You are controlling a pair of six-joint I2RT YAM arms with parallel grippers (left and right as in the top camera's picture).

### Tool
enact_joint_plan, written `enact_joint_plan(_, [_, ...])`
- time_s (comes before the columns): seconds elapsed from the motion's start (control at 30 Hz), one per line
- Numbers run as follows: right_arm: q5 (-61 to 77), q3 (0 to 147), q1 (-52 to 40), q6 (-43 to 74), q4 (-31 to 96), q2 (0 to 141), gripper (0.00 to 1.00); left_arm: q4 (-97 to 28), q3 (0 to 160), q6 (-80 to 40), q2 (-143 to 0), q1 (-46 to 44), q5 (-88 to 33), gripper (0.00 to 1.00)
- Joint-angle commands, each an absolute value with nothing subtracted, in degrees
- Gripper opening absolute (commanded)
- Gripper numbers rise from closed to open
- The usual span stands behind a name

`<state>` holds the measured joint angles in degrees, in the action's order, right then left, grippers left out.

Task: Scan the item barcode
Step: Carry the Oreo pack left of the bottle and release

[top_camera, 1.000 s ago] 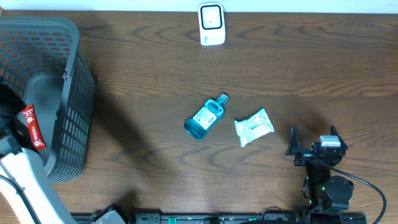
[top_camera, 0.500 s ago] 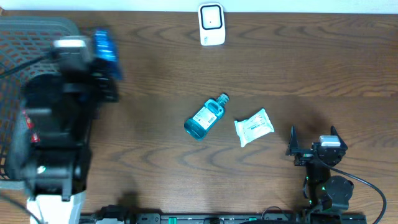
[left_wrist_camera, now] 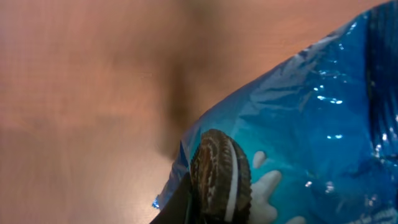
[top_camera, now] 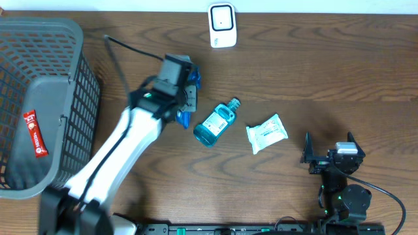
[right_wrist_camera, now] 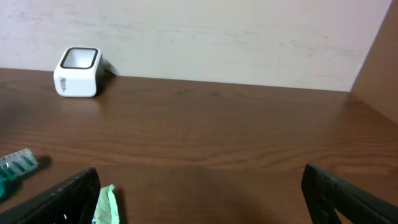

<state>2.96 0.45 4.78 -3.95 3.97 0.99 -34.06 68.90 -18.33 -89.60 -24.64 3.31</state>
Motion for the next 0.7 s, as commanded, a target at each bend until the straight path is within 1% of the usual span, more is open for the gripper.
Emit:
enact_joint_plan(0.0, [2.9, 0.3, 4.4, -3.3, 4.1, 0.8, 0.99, -36.0, 68.8, -35.3, -94.6, -25.6, 11.2, 0.07])
enact_joint_plan(0.13, [2.9, 0.3, 4.4, -3.3, 4.1, 0.8, 0.99, -36.5, 68.8, -39.4, -98.3, -25.7, 10.9, 0.07])
enact_joint_plan(0.17, [2.9, 0.3, 4.4, -3.3, 4.1, 0.8, 0.99, -36.5, 68.8, -39.3, -98.6, -25.7, 10.5, 0.17])
enact_joint_plan(0.2, [2.9, 0.3, 4.4, -3.3, 4.1, 0.8, 0.99, -36.8, 68.8, -39.2, -98.6, -25.7, 10.0, 0.31])
enact_joint_plan(0.23, [2.9, 0.3, 4.4, -3.3, 4.1, 0.8, 0.99, -37.1, 68.9, -38.9, -98.5, -25.7, 9.9, 0.49])
enact_joint_plan(0.27, [2.9, 0.3, 4.4, -3.3, 4.1, 0.8, 0.99, -37.4, 69.1, -38.3, -98.2, -25.7, 9.9, 0.77])
enact_joint_plan(0.3, [2.9, 0.3, 4.4, -3.3, 4.1, 0.8, 0.99, -37.8, 69.5, -37.9, -97.8, -25.7, 10.0, 0.90])
enact_joint_plan(0.37, [2.9, 0.3, 4.4, -3.3, 4.1, 0.8, 0.99, -38.6, 71.4, -34.5, -96.7, -25.5, 10.0, 0.95])
enact_joint_plan(0.4, [2.9, 0.3, 4.4, -3.3, 4.1, 0.8, 0.99, -39.4, 72.8, -32.4, -96.1, -25.3, 10.0, 0.96])
enact_joint_plan(0.53, [2.9, 0.3, 4.4, -3.3, 4.1, 0.8, 0.99, -47.2, 83.5, -25.0, -92.0, -22.9, 11.2, 0.99])
enact_joint_plan(0.57, [2.9, 0.3, 4.4, -3.3, 4.1, 0.8, 0.99, -49.0, 86.5, -24.1, -90.9, -21.7, 12.0, 0.98])
enact_joint_plan(0.67, [2.9, 0.3, 4.4, -3.3, 4.1, 0.8, 0.99, -53.2, 95.5, -22.3, -87.4, -16.4, 13.5, 0.98])
